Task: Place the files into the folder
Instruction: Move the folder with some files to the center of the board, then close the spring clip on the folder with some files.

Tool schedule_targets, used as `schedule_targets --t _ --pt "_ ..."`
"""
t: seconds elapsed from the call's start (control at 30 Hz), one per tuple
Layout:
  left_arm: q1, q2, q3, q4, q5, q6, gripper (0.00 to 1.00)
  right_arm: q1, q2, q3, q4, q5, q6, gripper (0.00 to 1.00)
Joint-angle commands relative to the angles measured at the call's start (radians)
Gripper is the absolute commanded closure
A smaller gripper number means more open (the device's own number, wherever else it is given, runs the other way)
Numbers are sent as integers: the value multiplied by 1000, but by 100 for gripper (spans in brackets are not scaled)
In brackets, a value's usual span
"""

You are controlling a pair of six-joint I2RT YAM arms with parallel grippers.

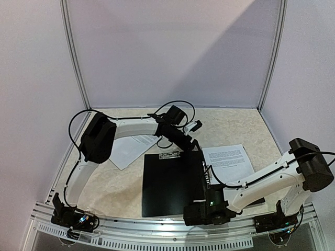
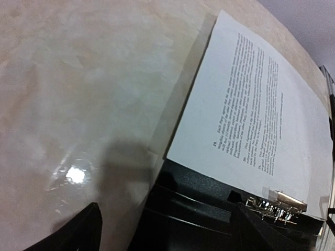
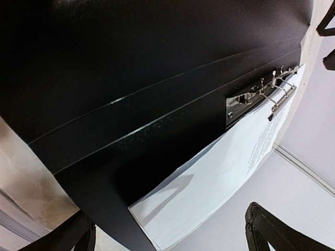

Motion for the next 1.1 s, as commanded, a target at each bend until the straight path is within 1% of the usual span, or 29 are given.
schedule_targets --t 0.0,0.07,0.13,0.2,0.27,0.37,0.47,0.53,0.6,0.67,0.7,0.73,0.77,0.8,0.9,0.93,1.03,1.07 --pt "25 -113 17 13 -117 -45 14 -10 -62 -5 17 39 27 1" --pt "21 -144 41 -19 -216 -81 14 -9 -113 -11 12 -1 49 1" --pt "8 -181 55 -65 -343 -149 15 -10 -163 -13 9 -60 72 1" --pt "-8 -224 41 -106 -448 -227 16 -9 -204 -9 25 -92 92 1" --pt "-21 -268 -3 -124 -508 -314 20 -10 -259 -7 63 -116 109 1" --pt "-49 -310 -74 -104 -520 -392 22 -13 -347 -13 134 -153 106 1" --pt "-80 -314 -93 -103 -537 -427 25 -35 -395 -8 155 -155 116 1" --pt "-107 -301 -83 -111 -528 -440 27 -69 -451 -7 190 -125 160 1" --pt "-133 -287 -73 -132 -548 -454 29 -106 -525 -22 239 -33 249 1" --pt "-150 -288 -94 -121 -562 -470 30 -182 -607 -75 340 -55 372 1" --pt "-153 -291 -115 -109 -569 -485 31 -257 -667 -108 386 -84 420 3" --pt "-153 -295 -136 -92 -563 -498 32 -315 -701 -150 432 -140 494 8" --pt "-151 -294 -150 -78 -549 -508 33 -377 -742 -187 469 -219 525 13" --pt "-150 -288 -151 -76 -542 -516 34 -428 -765 -217 491 -262 559 19" --pt "-149 -280 -145 -86 -534 -524 35 -554 -779 -211 507 -349 573 30" --pt "-147 -286 -162 -62 -504 -525 35 -584 -765 -193 504 -373 564 33" --pt "-122 -306 -265 124 -289 -555 32 -626 -689 -166 504 -399 537 47" --pt "-110 -306 -297 181 -210 -573 31 -644 -666 -173 509 -406 537 55"
